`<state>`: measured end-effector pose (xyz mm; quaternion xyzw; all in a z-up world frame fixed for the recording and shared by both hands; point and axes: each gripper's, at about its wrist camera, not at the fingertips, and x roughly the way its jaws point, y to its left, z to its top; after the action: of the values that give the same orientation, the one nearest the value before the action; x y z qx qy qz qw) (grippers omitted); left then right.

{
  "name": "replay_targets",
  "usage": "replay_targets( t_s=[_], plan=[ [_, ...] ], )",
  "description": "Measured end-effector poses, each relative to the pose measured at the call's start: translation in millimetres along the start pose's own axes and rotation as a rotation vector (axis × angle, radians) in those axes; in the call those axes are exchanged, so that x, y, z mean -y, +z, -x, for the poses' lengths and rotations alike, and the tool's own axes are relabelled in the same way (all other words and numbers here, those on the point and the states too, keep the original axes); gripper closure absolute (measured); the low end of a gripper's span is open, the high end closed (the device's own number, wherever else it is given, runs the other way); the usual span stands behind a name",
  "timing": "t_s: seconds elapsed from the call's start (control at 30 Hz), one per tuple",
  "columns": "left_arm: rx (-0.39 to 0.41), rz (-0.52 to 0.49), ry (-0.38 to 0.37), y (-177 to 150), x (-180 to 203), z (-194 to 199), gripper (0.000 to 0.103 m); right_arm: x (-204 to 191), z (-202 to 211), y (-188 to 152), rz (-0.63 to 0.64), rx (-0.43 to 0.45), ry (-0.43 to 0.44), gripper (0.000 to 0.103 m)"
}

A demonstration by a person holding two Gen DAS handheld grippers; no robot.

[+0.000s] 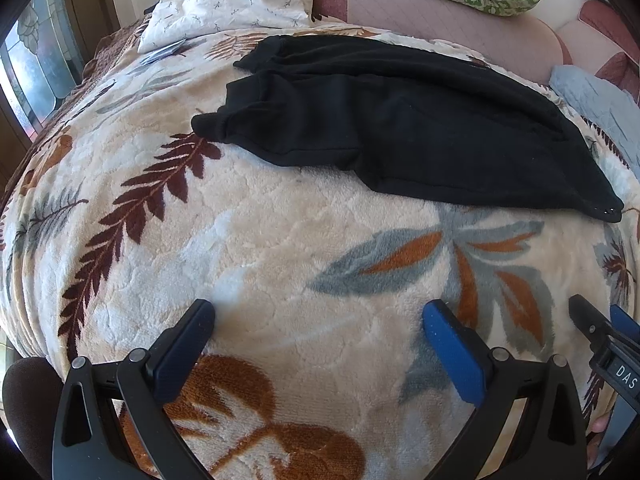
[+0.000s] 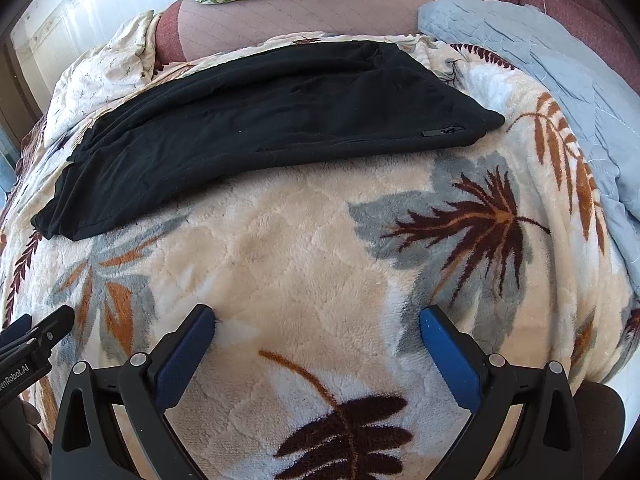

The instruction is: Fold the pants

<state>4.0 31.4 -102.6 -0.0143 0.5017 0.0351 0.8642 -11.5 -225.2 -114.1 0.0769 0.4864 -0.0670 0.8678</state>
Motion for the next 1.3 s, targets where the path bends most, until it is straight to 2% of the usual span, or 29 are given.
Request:
replay_targets(
  t_s=[0.13,0.27,0.43,0.53,0.63,0.77,0.93,1.0,1.07,1.2,1.3],
  plan=[
    [0.010,-0.028,0.015,-2.5,2.8,1.3,0.000,-1.0,0.3,-1.7,0.008,0.019,-0.002,0.000],
    [-0.036,-0.019,-0.015,0.6,-2.9,4.6,0.000,-2.8,3.1,-6.4,0.033,0.045,-0.004,0.000],
    [-0.020,-0.009,-0.005,-4.3,-9.6,21.5,0.004,-3.4,5.8,-4.5,0.059,0.046,-0.005,0.000],
    [0.024,-0.019,0.024,-4.8,-13.6,38.9,0.004,-6.9,13.9,-0.5,0.078,0.033,-0.026,0.000],
    [0.094,-0.044,0.066,-3.7,-15.8,61.2,0.004,-6.4,37.4,4.1,0.104,0.107,-0.049,0.001],
    [0.199,-0.105,0.139,-0.3,-15.0,90.2,0.004,2.5,72.0,17.1,0.099,0.184,0.013,0.001],
    [0.293,-0.170,0.156,19.5,-19.2,115.8,0.004,16.4,95.8,49.2,0.104,0.243,0.014,0.000],
    [0.295,-0.190,0.126,32.9,-21.5,116.4,0.004,25.8,97.6,66.4,0.100,0.254,0.007,0.000],
    [0.262,-0.176,0.064,49.8,-27.3,108.4,0.004,31.6,94.2,82.7,0.093,0.250,0.006,0.000],
    [0.142,-0.041,-0.084,102.2,-55.5,72.4,0.004,59.3,76.5,125.1,0.045,0.227,0.016,0.000],
    [0.101,0.064,-0.166,143.5,-78.0,42.6,0.004,75.3,58.9,157.4,0.035,0.217,-0.004,0.000]
  ],
)
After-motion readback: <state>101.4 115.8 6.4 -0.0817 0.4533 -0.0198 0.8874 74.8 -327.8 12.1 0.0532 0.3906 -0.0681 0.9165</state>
